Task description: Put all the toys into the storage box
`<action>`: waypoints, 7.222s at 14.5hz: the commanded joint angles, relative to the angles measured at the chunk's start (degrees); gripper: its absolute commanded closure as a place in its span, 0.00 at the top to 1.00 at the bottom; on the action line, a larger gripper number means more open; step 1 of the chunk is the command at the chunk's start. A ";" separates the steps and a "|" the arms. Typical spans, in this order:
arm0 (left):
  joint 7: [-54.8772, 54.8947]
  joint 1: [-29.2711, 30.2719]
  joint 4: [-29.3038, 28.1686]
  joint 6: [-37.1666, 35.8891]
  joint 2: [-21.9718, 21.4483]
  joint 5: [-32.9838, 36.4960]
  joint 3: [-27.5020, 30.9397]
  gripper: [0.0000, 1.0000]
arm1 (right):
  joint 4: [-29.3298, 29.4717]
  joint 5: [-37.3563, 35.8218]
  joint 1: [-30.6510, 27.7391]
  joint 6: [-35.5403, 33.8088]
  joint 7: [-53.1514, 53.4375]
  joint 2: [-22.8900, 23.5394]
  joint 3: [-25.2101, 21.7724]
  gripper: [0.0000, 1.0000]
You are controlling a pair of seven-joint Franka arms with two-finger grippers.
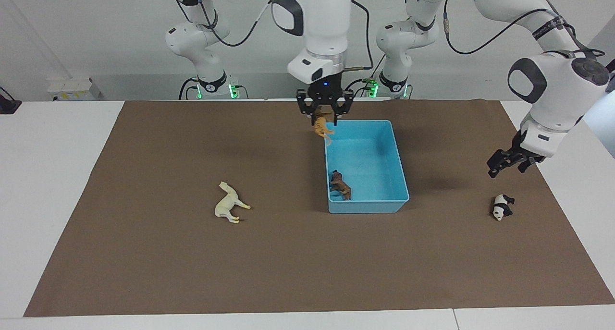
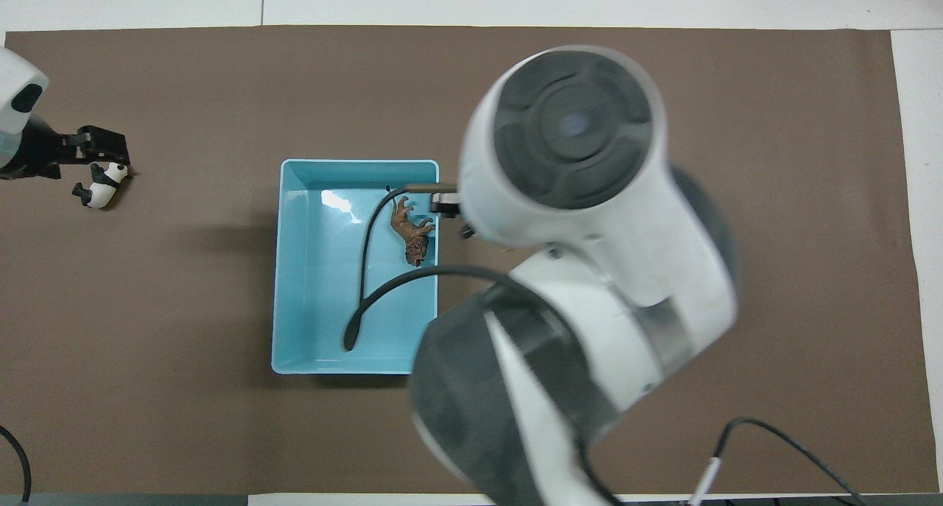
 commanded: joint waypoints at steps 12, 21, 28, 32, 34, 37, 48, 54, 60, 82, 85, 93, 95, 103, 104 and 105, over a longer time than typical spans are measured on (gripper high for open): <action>18.89 3.99 3.28 15.63 15.67 -0.37 -0.73 0.99 | 5.57 -1.18 1.71 3.56 8.55 9.75 -3.62 1.00; 17.04 3.64 -6.12 23.63 14.35 -0.46 -0.64 0.93 | -7.40 -1.18 -22.73 8.01 -6.50 6.42 -4.78 1.00; 8.53 2.32 -4.81 21.79 14.35 -0.64 -0.64 0.00 | -30.20 -0.57 -26.78 26.31 -11.59 0.87 -4.60 1.00; 4.23 2.23 7.37 5.94 13.92 -0.55 -0.81 0.00 | -33.45 -0.13 -26.26 30.42 -11.16 1.22 -4.60 1.00; -2.34 1.27 14.42 -3.57 11.46 -0.29 -1.16 0.00 | -36.35 -0.13 -26.34 34.30 -11.16 1.39 -4.60 1.00; -16.40 -4.52 15.06 -6.77 6.80 0.24 -0.81 0.00 | -38.21 -0.04 -26.43 36.43 -11.16 1.31 -4.60 0.71; -48.43 -30.28 3.04 -14.44 -4.62 2.70 -1.25 0.00 | -28.23 1.45 -24.24 24.61 -9.75 1.31 -3.81 0.00; -51.76 -33.19 -7.70 -9.07 -9.38 2.70 -1.43 1.00 | -12.73 1.54 -24.06 4.11 -9.84 -3.78 -0.65 0.00; -44.60 -28.20 -4.90 -9.06 -9.03 2.70 -0.82 1.00 | -8.77 1.28 -21.70 -1.02 -8.09 -4.76 0.76 0.00; -15.48 -12.27 2.13 -27.34 -16.41 1.04 -0.82 1.00 | 7.32 -1.08 4.16 6.38 16.80 11.52 -1.52 1.00; -15.48 -12.27 3.81 -28.31 -15.45 1.12 -0.82 1.00 | 5.48 -2.06 -2.40 4.53 11.72 6.34 -3.20 1.00; -15.39 -12.27 3.55 -24.01 -15.09 -0.90 -1.08 1.00 | -4.00 -1.80 -24.04 2.15 -24.30 -0.71 -3.02 1.00; -15.39 -12.36 3.63 -23.47 -15.01 -0.90 -1.08 1.00 | -7.08 -1.80 -27.99 1.89 -32.39 -2.11 -3.02 1.00; -11.96 -12.36 3.19 -25.06 -15.27 -2.39 -1.17 1.00 | -20.97 2.51 -38.55 1.62 -47.17 -12.39 -3.11 1.00; -11.87 -12.36 3.19 -25.14 -15.27 -2.39 -1.17 1.00 | -21.50 2.51 -39.43 1.27 -48.84 -13.97 -3.54 1.00; -11.79 -12.36 3.11 -25.32 -15.36 -2.39 -1.17 1.00 | -21.42 2.68 -39.70 -0.21 -50.60 -15.29 -4.59 1.00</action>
